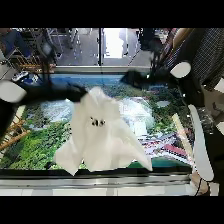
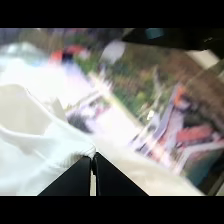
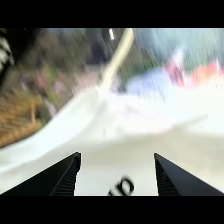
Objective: Fold the clothes and pants, and hang the long-sleeved shirts on hangers.
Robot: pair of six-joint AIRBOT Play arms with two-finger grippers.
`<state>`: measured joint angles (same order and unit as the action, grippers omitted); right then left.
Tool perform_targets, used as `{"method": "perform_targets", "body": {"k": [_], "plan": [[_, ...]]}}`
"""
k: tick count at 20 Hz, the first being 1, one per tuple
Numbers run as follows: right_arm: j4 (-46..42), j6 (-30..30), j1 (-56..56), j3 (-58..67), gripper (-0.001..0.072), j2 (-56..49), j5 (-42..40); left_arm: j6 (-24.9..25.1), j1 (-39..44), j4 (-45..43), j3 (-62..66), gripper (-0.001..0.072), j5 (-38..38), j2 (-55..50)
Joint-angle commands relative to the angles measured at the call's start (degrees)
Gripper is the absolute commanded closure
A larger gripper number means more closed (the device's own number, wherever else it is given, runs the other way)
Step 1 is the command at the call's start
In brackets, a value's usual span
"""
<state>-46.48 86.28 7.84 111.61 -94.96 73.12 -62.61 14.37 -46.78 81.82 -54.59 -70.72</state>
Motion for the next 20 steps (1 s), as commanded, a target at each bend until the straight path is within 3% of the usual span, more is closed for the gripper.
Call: {"method": "perform_targets", "body": {"k": [1,5,7,10,17,18,20], "plan": [[-3.2,6.8,1.4,-7.9,0.0126,-2.1,14.2,0.7,3.3,-4.8,-15.1,0.0692,5.1,-0.6],[2.4,10.1,8.7,-23.1,0.0004,-2.4,-1.0,1.6,6.2,-4.6,-26.4,0.0693,5.8,0.0],[6.0,7.4,11.0,-27.1,0.0006,-2.4,-7.3,1.6,8.3,-4.7,-30.1,0.0693,6.7,1.1],[4.0,5.5,12.3,-26.8,0.0008,-2.4,-11.9,1.3,10.3,-4.7,-32.6,0.0692,9.4,3.9],[0.7,3.0,16.1,-21.9,0.001,-5.2,-18.4,1.1,10.5,-3.3,-32.6,0.0692,9.9,7.1],[-1.6,3.8,17.2,-20.5,0.006,-6.7,-18.2,1.1,10.5,-3.0,-32.6,0.0692,9.9,7.1],[-7.8,8.3,18.8,-18.8,0.0289,-9.2,-15.5,1.1,10.5,-2.7,-32.6,0.0692,9.9,7.1]]}}
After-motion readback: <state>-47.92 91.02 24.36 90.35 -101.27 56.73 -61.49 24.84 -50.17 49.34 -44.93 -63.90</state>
